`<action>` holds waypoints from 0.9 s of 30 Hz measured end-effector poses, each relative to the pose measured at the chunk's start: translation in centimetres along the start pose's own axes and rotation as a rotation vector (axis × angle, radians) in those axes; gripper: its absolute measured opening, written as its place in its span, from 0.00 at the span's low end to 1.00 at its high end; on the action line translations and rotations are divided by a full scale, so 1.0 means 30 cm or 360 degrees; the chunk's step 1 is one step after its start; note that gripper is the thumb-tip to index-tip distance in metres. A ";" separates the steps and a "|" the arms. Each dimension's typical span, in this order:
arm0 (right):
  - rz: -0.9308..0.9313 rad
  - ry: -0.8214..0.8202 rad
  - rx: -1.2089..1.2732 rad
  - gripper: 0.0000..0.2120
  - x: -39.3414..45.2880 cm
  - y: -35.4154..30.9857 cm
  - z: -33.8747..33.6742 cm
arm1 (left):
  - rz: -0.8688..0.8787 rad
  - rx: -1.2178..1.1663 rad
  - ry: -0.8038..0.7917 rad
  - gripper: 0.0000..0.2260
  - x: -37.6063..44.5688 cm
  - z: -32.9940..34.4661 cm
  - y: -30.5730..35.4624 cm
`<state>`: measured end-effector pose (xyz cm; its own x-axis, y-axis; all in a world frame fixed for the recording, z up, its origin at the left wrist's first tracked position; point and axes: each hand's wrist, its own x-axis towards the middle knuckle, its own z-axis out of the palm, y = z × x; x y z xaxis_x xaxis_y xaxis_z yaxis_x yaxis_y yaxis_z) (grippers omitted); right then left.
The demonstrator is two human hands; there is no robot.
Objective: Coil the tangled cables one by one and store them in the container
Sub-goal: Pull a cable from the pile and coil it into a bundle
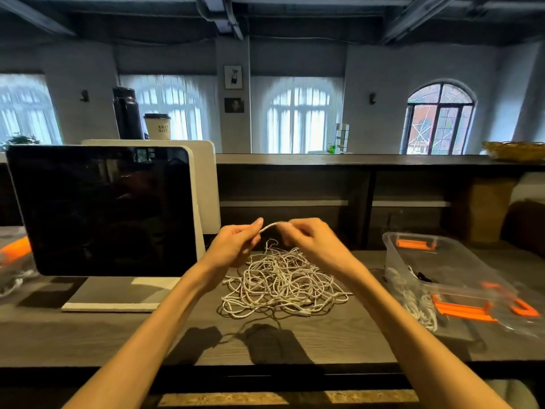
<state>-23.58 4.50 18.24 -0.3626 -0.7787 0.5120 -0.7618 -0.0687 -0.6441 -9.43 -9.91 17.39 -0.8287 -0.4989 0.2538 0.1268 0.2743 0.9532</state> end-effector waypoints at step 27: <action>0.0413 0.0570 -0.0672 0.15 -0.033 0.054 -0.185 | -0.0032 0.0209 0.0023 0.18 -0.032 -0.065 0.015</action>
<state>-27.42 8.63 19.83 -0.6671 -0.4736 0.5750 -0.7447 0.4053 -0.5302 -7.51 -10.91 17.89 -0.8224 -0.5167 0.2380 0.0368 0.3691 0.9286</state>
